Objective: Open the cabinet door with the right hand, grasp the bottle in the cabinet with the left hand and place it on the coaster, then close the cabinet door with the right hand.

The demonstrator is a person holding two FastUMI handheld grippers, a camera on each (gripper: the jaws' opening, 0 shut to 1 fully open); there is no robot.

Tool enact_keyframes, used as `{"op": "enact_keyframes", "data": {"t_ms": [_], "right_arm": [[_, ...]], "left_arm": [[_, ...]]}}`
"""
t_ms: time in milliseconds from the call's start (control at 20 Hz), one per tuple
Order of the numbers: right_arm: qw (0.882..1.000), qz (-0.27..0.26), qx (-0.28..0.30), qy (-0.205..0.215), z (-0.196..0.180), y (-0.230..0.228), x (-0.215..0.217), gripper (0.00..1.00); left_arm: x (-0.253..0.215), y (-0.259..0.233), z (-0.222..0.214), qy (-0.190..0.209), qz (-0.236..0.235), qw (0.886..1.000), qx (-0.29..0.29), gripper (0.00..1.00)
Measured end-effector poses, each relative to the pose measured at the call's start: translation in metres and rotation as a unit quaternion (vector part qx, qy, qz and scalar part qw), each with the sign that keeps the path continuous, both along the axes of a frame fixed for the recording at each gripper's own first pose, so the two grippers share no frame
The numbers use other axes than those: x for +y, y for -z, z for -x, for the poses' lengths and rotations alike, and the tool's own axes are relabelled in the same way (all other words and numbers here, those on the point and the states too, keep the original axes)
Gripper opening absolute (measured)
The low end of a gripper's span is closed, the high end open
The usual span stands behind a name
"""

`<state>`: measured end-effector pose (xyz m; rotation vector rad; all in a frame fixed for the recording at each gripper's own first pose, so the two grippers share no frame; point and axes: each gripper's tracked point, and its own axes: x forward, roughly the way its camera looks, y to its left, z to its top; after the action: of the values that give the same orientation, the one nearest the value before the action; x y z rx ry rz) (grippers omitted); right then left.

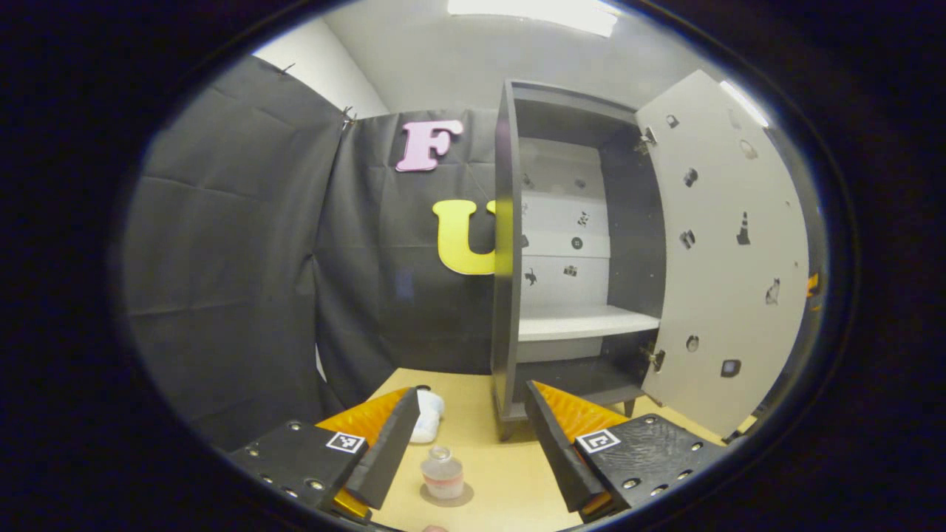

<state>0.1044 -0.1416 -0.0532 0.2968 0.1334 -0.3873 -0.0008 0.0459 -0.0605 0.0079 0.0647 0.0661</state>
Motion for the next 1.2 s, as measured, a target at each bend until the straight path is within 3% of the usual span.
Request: {"op": "enact_keyframes", "data": {"t_ms": [200, 450, 600, 800, 900, 1200], "right_arm": [[0.998, 0.053, 0.009, -0.044, -0.019, -0.01, 0.003, 0.98], [0.989, 0.105, -0.008, -0.104, -0.026, -0.04, 0.03, 0.98], [0.981, 0.139, -0.011, -0.138, -0.025, -0.057, 0.048, 0.98], [0.972, 0.121, -0.057, -0.195, -0.021, -0.097, 0.084, 0.93], [0.965, 0.121, -0.061, -0.223, -0.019, -0.107, 0.098, 0.98], [0.94, 0.127, -0.059, -0.311, -0.009, -0.121, 0.149, 0.98]], "left_arm": [[-0.036, -0.042, -0.007, 0.028, 0.018, 0.999, -0.013, 0.88], [-0.054, -0.07, -0.019, 0.02, -0.023, 0.999, 0.008, 0.88], [-0.069, -0.069, -0.025, 0.024, 0.001, 0.999, 0.023, 0.88], [-0.063, -0.081, -0.03, 0.012, 0.024, 0.999, 0.021, 0.86], [-0.055, -0.085, -0.03, 0.001, 0.017, 1.0, 0.02, 0.88], [-0.031, -0.088, -0.033, -0.019, 0.027, 0.999, 0.025, 0.86]]}}
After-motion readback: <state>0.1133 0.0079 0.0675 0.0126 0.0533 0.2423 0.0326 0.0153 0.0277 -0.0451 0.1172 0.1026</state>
